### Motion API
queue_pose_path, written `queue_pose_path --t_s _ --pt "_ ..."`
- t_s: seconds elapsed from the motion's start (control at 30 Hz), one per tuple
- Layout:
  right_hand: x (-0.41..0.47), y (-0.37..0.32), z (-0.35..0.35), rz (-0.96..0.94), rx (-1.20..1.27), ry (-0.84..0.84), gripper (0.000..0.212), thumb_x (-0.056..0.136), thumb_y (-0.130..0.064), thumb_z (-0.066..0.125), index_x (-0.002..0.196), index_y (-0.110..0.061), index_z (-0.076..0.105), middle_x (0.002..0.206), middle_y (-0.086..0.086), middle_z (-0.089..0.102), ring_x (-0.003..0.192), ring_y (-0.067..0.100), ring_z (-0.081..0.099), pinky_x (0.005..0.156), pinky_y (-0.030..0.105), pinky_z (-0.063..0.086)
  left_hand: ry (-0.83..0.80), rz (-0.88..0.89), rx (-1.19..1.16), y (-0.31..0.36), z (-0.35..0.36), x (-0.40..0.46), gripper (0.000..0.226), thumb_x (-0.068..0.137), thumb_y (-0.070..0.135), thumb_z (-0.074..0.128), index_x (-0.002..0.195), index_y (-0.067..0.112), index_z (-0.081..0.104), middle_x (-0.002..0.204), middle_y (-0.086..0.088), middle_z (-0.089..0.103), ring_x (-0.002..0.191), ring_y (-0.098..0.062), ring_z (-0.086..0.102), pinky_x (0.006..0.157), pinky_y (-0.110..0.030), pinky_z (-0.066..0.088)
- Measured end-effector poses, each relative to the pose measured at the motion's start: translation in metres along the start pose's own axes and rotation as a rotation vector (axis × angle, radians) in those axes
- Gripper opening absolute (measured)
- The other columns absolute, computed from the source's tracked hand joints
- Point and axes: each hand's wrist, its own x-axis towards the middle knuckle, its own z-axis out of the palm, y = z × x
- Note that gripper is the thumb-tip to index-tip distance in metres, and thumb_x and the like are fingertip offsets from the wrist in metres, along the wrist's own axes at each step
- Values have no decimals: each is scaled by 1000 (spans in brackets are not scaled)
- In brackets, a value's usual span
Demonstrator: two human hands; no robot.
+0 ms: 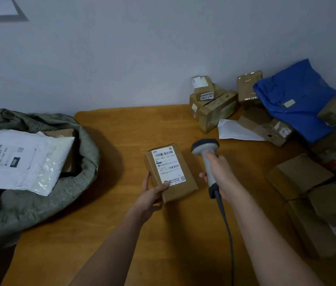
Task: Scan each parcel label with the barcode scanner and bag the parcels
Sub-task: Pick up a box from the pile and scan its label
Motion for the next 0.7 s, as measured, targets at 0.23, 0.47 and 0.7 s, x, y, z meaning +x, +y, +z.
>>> queue_pose_path --t_s 0.23,0.47,0.7 --pt "-55 -76 -17 -213 -69 -145 38 104 -38 42 131 -11 49 110 10 59 58 10 61 50 21 46 75 81 -31 27 2 -17 101 76 23 80 148 51 16 131 -5 54 106 -32 56 96 -54 41" --pt "-96 -102 -56 -346 -81 -222 35 103 -34 47 123 -8 56 96 8 64 59 13 58 54 25 48 145 125 -77 46 20 -31 102 76 21 80 149 50 14 139 -8 47 117 -38 50 103 -63 34" --pt "-115 -111 -90 -386 -35 -258 31 103 -32 48 120 -8 56 99 9 63 55 12 56 49 23 46 182 153 -112 45 40 -45 103 74 21 81 148 51 15 141 -6 46 117 -39 50 100 -60 37"
